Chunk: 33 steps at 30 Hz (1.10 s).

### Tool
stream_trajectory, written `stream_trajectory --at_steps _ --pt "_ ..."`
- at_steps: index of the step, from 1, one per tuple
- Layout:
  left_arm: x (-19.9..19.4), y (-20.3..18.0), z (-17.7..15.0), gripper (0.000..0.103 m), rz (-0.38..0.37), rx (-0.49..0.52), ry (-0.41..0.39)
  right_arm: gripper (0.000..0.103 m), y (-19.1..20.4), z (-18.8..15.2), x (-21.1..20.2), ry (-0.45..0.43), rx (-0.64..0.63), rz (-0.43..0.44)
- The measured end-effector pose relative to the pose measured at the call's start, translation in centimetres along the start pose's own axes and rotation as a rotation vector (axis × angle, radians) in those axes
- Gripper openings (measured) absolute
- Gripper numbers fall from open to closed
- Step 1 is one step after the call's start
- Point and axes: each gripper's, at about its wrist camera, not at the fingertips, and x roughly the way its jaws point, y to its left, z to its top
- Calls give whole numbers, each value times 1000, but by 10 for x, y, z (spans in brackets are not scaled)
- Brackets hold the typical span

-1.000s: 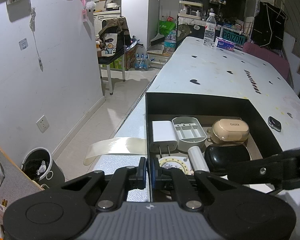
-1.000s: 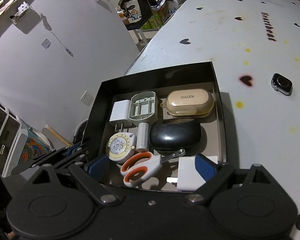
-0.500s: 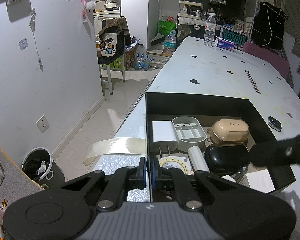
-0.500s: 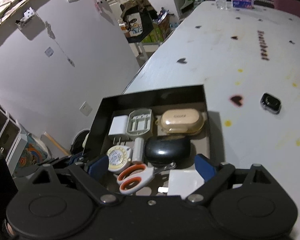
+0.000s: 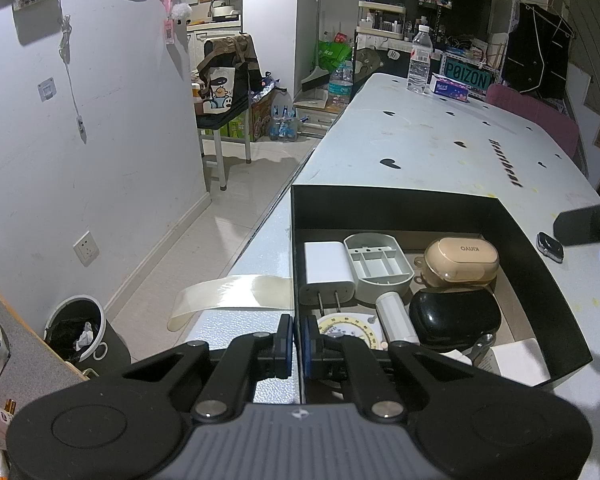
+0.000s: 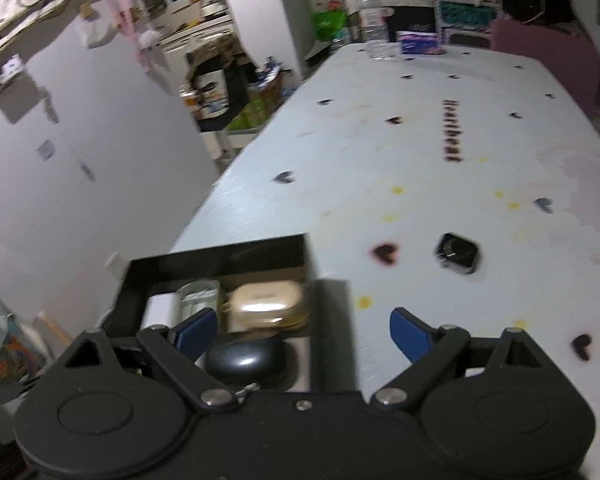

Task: Organize rigid objects
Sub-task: 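Move the right gripper back to the black smartwatch on the table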

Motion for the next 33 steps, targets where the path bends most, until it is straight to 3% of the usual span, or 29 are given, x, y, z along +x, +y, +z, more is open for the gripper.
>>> stream_trajectory --at_steps 14,18,22,26,33 --pt "0 0 0 5 -1 -1 0 92 -64 18 36 -9 64 -191" --pt "0 0 0 5 0 0 0 76 -78 21 56 -15 127 -213" --pt "0 0 0 5 0 0 0 58 -96 21 83 49 269 -205" --pt "0 0 -1 5 0 1 0 59 -107 21 96 21 363 -219" --pt "0 0 0 5 1 1 -1 54 -106 25 114 4 360 -263"
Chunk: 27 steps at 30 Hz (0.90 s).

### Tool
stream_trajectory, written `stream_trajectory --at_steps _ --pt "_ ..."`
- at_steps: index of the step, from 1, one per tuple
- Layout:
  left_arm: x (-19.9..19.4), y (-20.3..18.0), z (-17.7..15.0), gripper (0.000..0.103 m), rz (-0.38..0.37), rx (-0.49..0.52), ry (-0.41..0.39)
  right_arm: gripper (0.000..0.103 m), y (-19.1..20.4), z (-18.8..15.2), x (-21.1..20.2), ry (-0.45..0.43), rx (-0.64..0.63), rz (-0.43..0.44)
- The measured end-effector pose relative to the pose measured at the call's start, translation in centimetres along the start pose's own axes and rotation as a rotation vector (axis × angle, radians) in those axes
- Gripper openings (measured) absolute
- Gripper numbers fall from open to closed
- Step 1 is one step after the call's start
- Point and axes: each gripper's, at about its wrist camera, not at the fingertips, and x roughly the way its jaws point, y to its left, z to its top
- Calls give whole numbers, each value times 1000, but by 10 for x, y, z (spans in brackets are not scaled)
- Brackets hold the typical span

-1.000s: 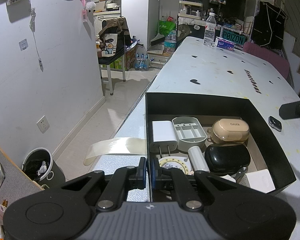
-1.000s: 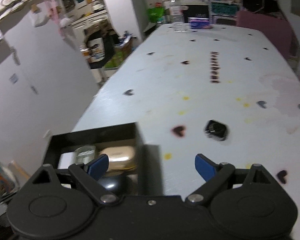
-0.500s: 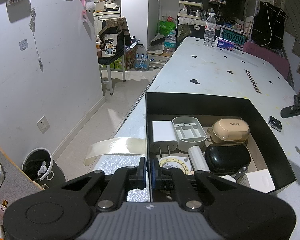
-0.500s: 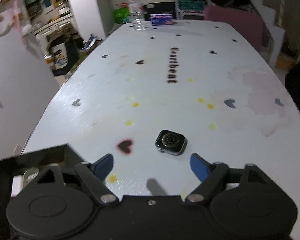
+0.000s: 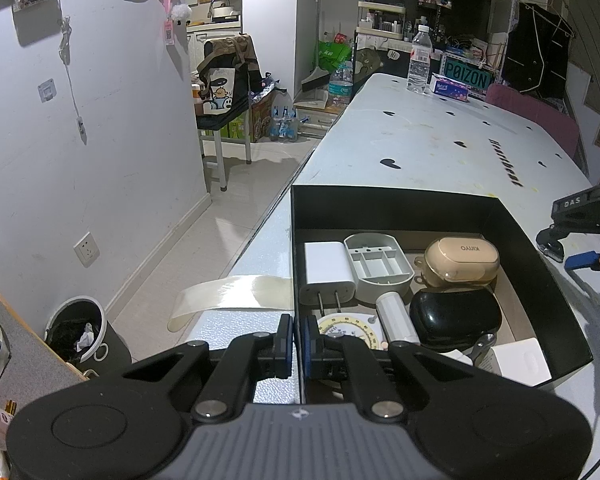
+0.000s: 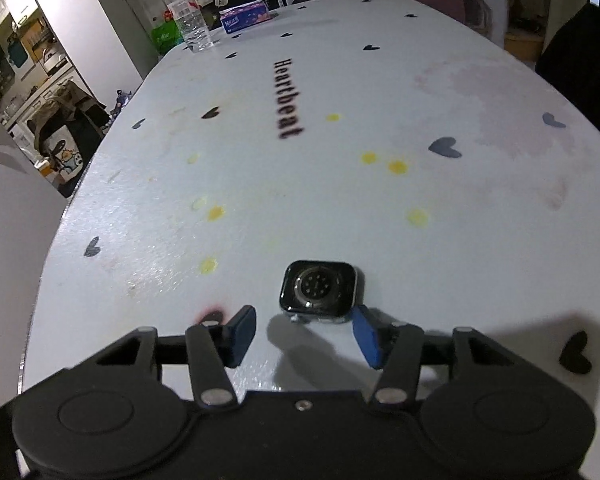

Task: Organize rigid objects
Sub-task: 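Move the right gripper back to the black smartwatch on the table, then grasp the black smartwatch with the right gripper and lift it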

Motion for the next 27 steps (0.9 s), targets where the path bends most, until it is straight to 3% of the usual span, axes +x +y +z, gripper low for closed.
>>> stream_trajectory --at_steps 4,14,15,16,18,21,24,27 --pt "0 1 0 5 -1 0 0 45 5 2 4 -33 -70 -49" --pt "-1 1 1 5 -2 -1 -1 39 10 4 -14 -60 -144 -44" --pt "-1 1 2 5 -2 -1 -1 16 11 4 -21 -66 -150 -22" --pt "-1 1 1 5 -2 -1 -1 10 13 4 -28 -65 -151 6" --pt "-1 1 1 5 -1 -1 -1 9 15 3 -43 -64 -147 73" --pt "-1 0 1 5 0 0 -1 13 22 -2 -56 -71 -174 107" --pt "-1 1 1 5 -1 -1 -1 42 22 -3 -54 -90 -177 99" --pt "-1 1 1 5 -1 0 -1 54 16 0 -40 -92 -151 63"
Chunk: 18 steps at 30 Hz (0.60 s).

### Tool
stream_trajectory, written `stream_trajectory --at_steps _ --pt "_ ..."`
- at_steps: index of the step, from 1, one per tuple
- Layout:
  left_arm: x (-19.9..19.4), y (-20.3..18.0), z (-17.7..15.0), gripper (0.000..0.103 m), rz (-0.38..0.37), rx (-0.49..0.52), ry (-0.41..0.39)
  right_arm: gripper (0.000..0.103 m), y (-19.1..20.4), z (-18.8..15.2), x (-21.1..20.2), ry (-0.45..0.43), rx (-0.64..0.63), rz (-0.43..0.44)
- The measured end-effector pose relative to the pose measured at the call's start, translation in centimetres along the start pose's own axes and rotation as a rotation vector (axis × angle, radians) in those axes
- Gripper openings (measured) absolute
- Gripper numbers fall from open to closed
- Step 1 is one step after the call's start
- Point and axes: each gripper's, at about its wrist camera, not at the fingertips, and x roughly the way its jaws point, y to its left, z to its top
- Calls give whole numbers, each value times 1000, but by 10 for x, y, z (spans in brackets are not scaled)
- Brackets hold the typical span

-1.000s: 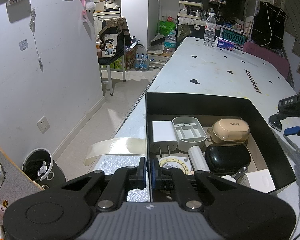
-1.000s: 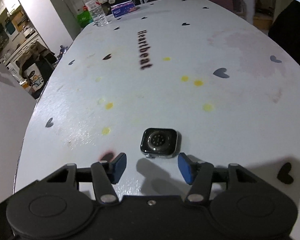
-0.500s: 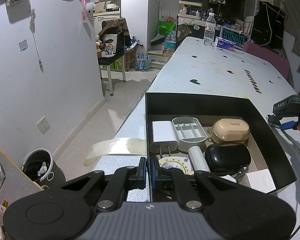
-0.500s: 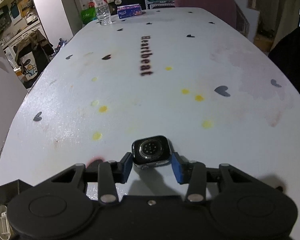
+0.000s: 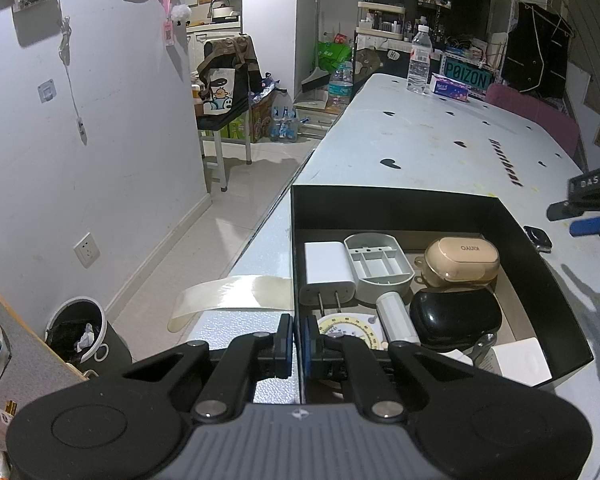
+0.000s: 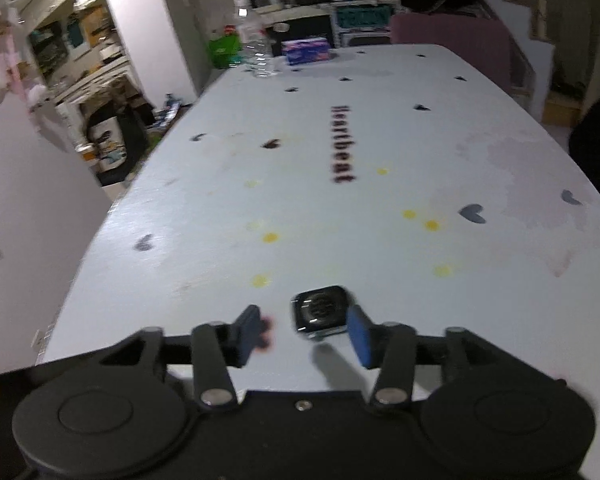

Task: Organize rigid objects
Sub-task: 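Grasp the black smartwatch with the right gripper and lift it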

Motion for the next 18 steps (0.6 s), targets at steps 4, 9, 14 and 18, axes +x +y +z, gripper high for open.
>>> stream_trajectory --at_steps 4,9,14,18 --pt "0 0 0 5 0 1 0 61 -4 1 26 4 -15 -25" --pt "-1 2 2 5 -2 0 0 69 8 -3 44 -8 -173 -33" --pt "-1 2 3 5 -2 -1 0 47 13 -6 53 28 -263 -67" --pt "-1 2 2 5 -2 -1 0 47 13 -2 45 50 -238 -69"
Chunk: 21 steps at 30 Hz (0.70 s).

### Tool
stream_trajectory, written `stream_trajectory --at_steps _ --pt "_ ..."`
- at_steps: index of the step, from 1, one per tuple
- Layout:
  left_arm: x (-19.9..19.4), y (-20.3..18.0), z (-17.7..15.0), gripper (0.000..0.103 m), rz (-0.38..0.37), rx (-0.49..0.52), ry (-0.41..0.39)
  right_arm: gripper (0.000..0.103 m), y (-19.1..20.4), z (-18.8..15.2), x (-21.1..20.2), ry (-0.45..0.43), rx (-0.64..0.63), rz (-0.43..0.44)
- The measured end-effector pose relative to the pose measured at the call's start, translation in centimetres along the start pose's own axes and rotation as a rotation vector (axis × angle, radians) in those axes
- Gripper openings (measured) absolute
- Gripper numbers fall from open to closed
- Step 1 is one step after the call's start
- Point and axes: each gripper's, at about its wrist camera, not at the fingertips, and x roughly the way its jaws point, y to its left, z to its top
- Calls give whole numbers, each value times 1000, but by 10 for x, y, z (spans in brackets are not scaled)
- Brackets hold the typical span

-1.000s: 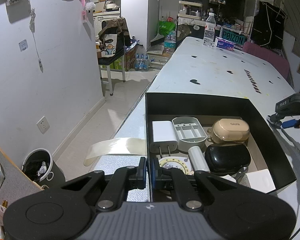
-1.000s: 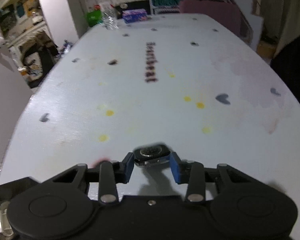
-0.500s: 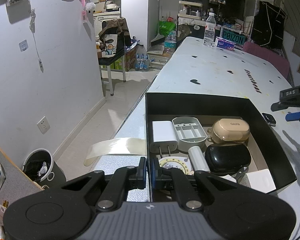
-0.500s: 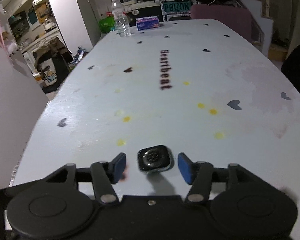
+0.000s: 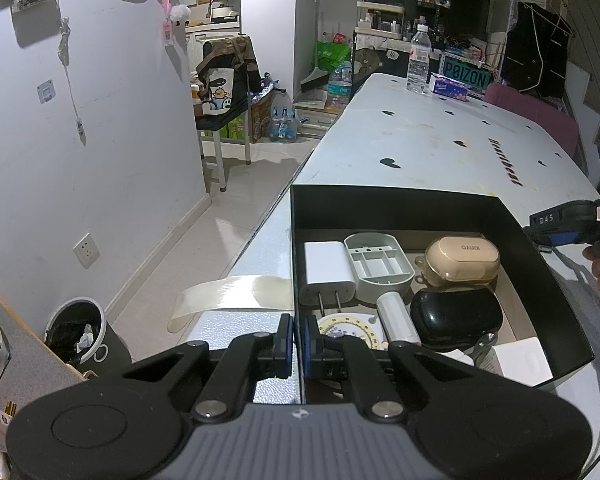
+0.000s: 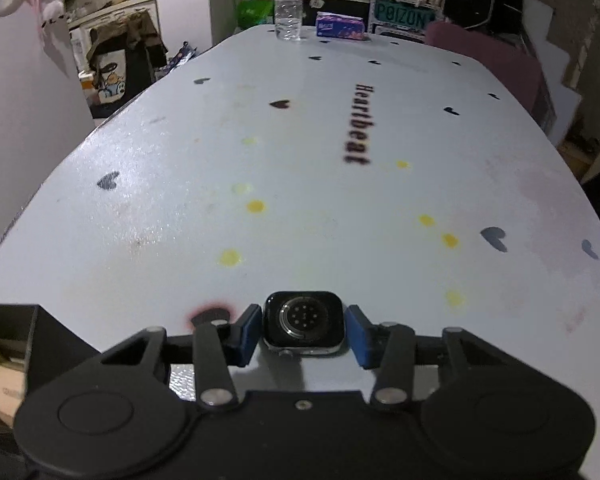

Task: Organize rigid objects
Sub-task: 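Grasp the black smartwatch with the right gripper and lift it, then carry the smartwatch into the box and release it beside the beige case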

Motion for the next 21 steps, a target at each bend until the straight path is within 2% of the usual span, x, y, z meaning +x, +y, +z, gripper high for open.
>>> stream_trajectory --at_steps 3,10,16,21 --pt "0 0 0 5 0 0 0 47 3 3 -21 -37 13 24" --pt "0 0 0 5 1 0 0 47 32 -1 -92 -141 4 235" --pt "0 0 0 5 1 1 0 47 88 -18 -104 -79 -108 386" --pt "0 1 0 5 0 0 0 47 141 -23 -93 -34 -220 396"
